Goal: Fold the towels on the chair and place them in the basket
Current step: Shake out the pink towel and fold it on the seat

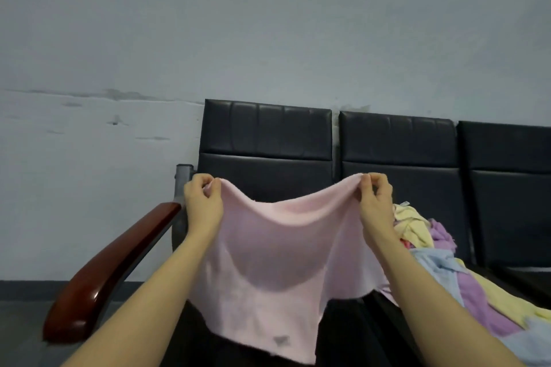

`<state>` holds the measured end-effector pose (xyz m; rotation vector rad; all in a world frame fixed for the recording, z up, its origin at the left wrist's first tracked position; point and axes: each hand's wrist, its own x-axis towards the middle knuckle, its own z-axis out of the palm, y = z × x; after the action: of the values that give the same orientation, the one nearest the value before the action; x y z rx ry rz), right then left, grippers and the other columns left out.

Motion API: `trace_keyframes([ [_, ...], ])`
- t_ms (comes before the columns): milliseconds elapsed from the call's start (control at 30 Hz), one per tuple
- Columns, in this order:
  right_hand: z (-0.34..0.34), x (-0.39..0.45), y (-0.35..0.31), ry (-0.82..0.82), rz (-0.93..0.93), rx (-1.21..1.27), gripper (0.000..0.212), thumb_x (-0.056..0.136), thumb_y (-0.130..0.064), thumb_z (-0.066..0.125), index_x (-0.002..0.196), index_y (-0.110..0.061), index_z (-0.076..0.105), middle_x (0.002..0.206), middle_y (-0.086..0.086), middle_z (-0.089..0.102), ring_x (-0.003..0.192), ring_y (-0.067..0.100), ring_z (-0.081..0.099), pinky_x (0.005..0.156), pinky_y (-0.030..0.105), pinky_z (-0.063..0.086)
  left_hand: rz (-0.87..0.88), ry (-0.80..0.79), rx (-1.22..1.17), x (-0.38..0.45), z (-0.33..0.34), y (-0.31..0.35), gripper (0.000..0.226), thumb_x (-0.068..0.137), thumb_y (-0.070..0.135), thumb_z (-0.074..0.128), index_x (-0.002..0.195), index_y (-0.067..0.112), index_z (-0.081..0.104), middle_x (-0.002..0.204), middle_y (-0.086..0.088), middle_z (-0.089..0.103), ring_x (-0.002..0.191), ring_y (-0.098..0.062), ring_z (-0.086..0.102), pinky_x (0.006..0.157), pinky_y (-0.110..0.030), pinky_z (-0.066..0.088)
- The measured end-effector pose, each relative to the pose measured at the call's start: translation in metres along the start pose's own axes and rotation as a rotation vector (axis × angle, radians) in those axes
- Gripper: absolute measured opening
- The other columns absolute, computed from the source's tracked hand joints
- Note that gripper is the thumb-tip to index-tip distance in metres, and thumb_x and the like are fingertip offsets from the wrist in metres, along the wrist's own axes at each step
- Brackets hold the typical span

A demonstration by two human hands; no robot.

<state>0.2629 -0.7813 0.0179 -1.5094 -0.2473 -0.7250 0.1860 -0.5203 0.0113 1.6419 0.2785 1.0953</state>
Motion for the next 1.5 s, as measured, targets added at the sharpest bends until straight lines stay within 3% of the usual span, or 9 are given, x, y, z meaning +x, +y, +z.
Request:
trace_keyframes([
  [300, -0.002, -0.022, -0.006, -0.022, -0.029, 0.066, 0.015, 0.102, -0.023, 0.043, 0.089, -0.025, 0.050, 0.086, -0.002, 0.057, 0.080, 0.012, 0.056, 0.071, 0.023, 0.048, 0.046, 0.057, -0.007, -0.028, -0.008, 0.005, 0.005, 0.099, 0.024, 0.046, 0.097, 0.021, 0.049, 0.112, 0.000, 0.047, 0.097, -0.015, 0.050, 0.082, -0.029, 0.040],
  [400, -0.011, -0.056, 0.025, -0.055, 0.039, -0.029, 0.011, 0.101, -0.017, 0.046, 0.094, -0.013, 0.054, 0.082, 0.001, 0.058, 0.082, 0.019, 0.058, 0.073, 0.028, 0.048, -0.005, 0.044, 0.134, -0.055, -0.021, -0.037, 0.006, 0.096, 0.025, 0.050, 0.091, 0.022, 0.052, 0.105, -0.005, 0.057, 0.095, -0.021, 0.055, 0.082, -0.038, 0.048],
  [533, -0.024, -0.108, 0.060, -0.131, 0.137, -0.132, 0.013, 0.097, -0.013, 0.052, 0.091, -0.003, 0.058, 0.079, 0.005, 0.059, 0.076, 0.015, 0.053, 0.061, 0.012, 0.042, -0.005, -0.015, 0.433, -0.095, -0.037, -0.080, 0.008, 0.092, 0.021, 0.056, 0.085, 0.017, 0.056, 0.098, -0.008, 0.059, 0.094, -0.028, 0.054, 0.081, -0.042, 0.047],
  [633, -0.031, -0.132, 0.089, -0.176, 0.223, -0.279, 0.017, 0.093, -0.017, 0.057, 0.082, -0.003, 0.059, 0.075, 0.005, 0.060, 0.076, 0.021, 0.055, 0.063, 0.027, 0.042, 0.011, -0.124, 0.662, -0.118, -0.046, -0.106, 0.012, 0.092, 0.023, 0.056, 0.087, 0.012, 0.060, 0.104, -0.008, 0.061, 0.099, -0.027, 0.052, 0.087, -0.041, 0.043],
  [767, -0.032, -0.143, 0.121, -0.244, 0.268, -0.537, 0.022, 0.090, -0.026, 0.058, 0.080, -0.007, 0.062, 0.095, 0.012, 0.062, 0.092, 0.031, 0.057, 0.078, 0.038, 0.044, 0.013, -0.329, 0.831, -0.126, -0.044, -0.132, 0.030, 0.095, 0.034, 0.050, 0.114, 0.015, 0.064, 0.123, -0.002, 0.061, 0.116, -0.022, 0.050, 0.099, -0.037, 0.036],
  [1067, -0.006, -0.116, 0.179, -0.564, 0.212, -0.781, 0.029, 0.095, -0.024, 0.051, 0.120, -0.014, 0.063, 0.131, 0.006, 0.056, 0.114, 0.025, 0.055, 0.096, 0.035, 0.042, 0.173, -0.834, 1.060, -0.091, 0.018, -0.166, 0.045, 0.100, 0.039, 0.038, 0.141, 0.022, 0.043, 0.154, 0.004, 0.030, 0.141, -0.016, 0.023, 0.112, -0.035, 0.016],
  [1267, 0.010, -0.107, 0.217, -0.918, 0.138, -1.023, 0.053, 0.102, -0.042, 0.036, 0.151, -0.023, 0.029, 0.160, 0.001, 0.019, 0.147, 0.022, 0.016, 0.117, 0.034, 0.016, 0.219, -1.081, 1.085, -0.079, 0.062, -0.197, 0.049, 0.101, 0.041, 0.031, 0.146, 0.022, 0.032, 0.160, 0.002, 0.011, 0.146, -0.015, 0.008, 0.114, -0.039, 0.013],
  [1400, 0.010, -0.116, 0.224, -1.055, 0.108, -1.091, 0.054, 0.102, -0.048, 0.027, 0.153, -0.032, 0.019, 0.161, -0.007, 0.010, 0.149, 0.017, 0.006, 0.119, 0.036, 0.006, 0.141, -1.180, 1.128, -0.083, 0.056, -0.213, 0.058, 0.100, 0.050, 0.024, 0.152, 0.027, 0.015, 0.161, 0.007, 0.006, 0.147, -0.013, 0.006, 0.117, -0.038, 0.010],
  [1500, 0.006, -0.122, 0.217, -1.084, 0.064, -0.996, 0.051, 0.101, -0.048, 0.034, 0.150, -0.034, 0.028, 0.159, -0.012, 0.020, 0.147, 0.012, 0.014, 0.116, 0.032, 0.011, 0.200, -1.154, 1.115, -0.089, 0.037, -0.205, 0.058, 0.098, 0.055, 0.027, 0.150, 0.029, 0.026, 0.157, 0.007, 0.023, 0.143, -0.013, 0.021, 0.113, -0.036, 0.016],
])
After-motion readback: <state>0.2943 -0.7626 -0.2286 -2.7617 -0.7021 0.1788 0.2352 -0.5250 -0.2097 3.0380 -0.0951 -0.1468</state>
